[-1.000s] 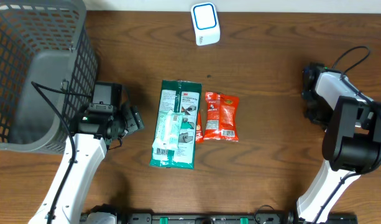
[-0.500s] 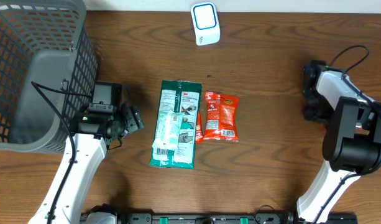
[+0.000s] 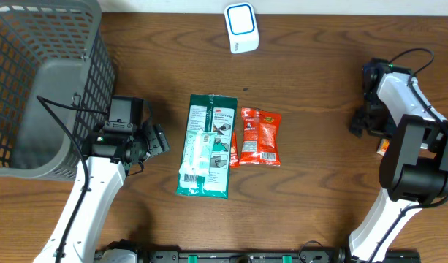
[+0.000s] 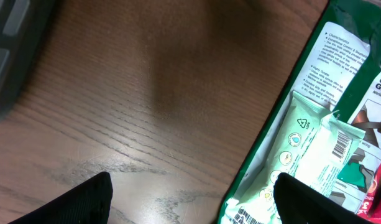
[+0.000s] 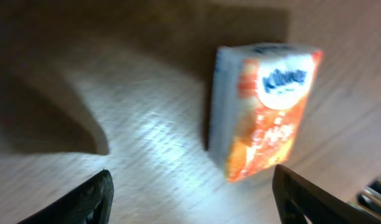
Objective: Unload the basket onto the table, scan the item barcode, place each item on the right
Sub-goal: 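Carry the Kleenex pack to the table's right edge and release it, then move the right gripper back over the red snack bag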
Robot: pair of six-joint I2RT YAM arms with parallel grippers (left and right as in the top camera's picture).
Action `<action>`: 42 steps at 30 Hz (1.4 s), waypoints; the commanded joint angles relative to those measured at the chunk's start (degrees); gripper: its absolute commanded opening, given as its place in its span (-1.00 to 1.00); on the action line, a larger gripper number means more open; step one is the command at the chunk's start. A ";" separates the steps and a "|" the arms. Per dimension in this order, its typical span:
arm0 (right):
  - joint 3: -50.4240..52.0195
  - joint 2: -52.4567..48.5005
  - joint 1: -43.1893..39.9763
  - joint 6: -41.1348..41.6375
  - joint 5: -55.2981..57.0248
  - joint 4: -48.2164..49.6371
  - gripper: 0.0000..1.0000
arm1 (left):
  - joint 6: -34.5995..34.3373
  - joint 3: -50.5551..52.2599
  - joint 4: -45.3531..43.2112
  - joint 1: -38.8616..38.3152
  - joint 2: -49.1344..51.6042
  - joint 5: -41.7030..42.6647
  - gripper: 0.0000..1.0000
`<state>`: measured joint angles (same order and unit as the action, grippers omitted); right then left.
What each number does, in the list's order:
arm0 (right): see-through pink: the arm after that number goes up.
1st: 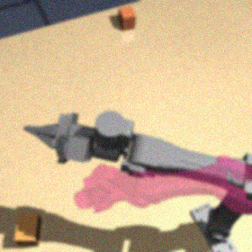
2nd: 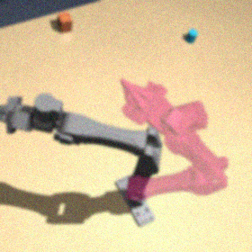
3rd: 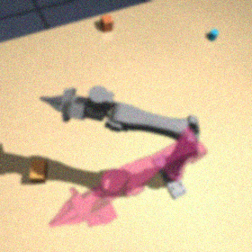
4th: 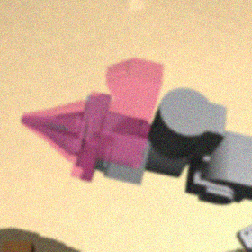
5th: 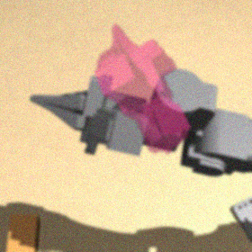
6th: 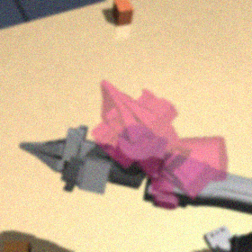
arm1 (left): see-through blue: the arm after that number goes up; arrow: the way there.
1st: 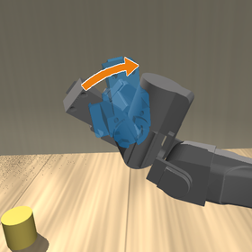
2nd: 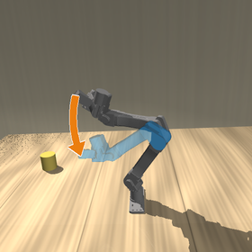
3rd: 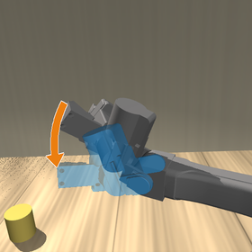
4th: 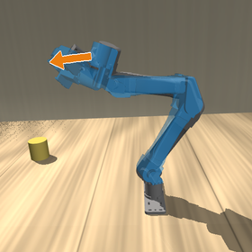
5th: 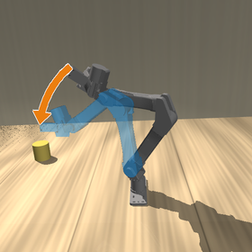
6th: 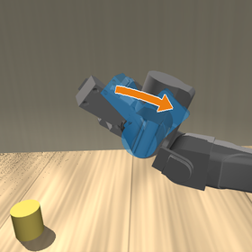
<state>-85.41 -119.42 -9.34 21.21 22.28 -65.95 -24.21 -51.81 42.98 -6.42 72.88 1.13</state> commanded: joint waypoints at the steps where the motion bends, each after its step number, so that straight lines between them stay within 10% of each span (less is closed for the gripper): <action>1: -1.62 -0.15 -0.57 -8.33 -15.43 0.46 0.60 | -0.15 -0.04 -0.20 0.24 0.09 -0.50 0.67; 14: -1.49 -0.17 4.33 -13.62 -35.63 2.10 0.55 | -0.15 -0.04 -0.20 0.24 0.09 -0.52 0.67; 42: -3.37 0.85 21.29 -13.16 -36.09 -1.66 0.50 | -0.13 -0.04 -0.20 0.24 0.09 -0.52 0.67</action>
<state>-86.43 -119.42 11.55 8.47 -13.65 -66.81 -24.21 -51.81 42.96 -6.42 72.86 1.13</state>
